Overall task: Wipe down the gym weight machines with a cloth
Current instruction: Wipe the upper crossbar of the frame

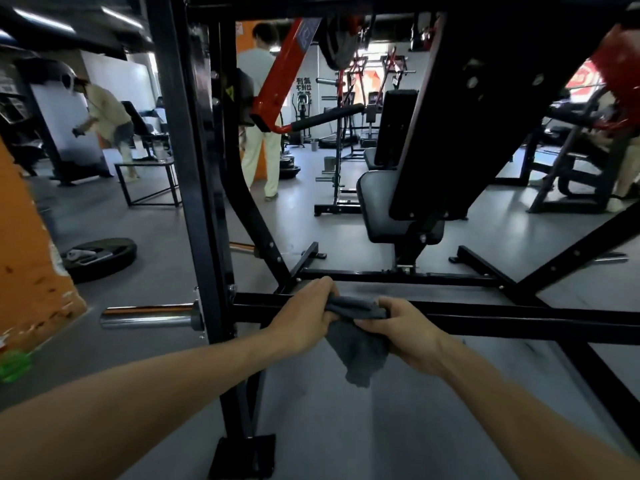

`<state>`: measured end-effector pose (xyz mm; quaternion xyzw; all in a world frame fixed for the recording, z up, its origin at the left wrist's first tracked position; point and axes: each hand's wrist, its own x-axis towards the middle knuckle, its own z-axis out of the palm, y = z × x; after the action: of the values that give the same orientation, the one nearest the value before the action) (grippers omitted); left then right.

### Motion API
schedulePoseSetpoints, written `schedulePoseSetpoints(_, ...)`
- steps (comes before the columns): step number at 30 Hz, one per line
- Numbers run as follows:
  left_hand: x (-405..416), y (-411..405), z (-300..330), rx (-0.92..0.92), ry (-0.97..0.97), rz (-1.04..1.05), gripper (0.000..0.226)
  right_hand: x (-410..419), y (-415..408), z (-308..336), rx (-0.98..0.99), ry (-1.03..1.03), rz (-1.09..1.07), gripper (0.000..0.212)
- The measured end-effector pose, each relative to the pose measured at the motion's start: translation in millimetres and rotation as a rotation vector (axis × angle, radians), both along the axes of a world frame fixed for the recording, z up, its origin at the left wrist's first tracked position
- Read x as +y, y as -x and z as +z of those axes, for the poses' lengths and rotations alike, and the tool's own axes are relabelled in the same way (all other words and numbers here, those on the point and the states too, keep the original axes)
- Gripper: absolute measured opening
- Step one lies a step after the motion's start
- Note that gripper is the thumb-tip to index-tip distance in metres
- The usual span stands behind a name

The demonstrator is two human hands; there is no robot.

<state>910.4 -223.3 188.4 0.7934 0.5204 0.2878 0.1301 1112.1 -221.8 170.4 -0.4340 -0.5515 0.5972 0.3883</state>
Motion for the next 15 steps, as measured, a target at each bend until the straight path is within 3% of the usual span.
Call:
schedulePoseSetpoints(4,4.8,-30.8,13.9,-0.062,-0.004,0.023,0.037,5.1,-29.7,21.9,-0.204,-0.182,-0.124,0.026)
schedulePoseSetpoints(7,11.2,-54.6,31.3,-0.128,0.045,0.049,0.022,10.7,-54.4,40.8,-0.300,-0.286,-0.179,0.026)
schedulePoseSetpoints(11,26.0,-92.7,69.8,-0.261,0.108,-0.030,0.008,14.8,-92.7,78.5,-0.234,-0.351,-0.220,0.029)
schedulePoseSetpoints(15,28.2,-131.7,108.2,-0.421,0.132,-0.110,0.013,12.8,-130.0,119.6,-0.143,-0.298,-0.211,0.035)
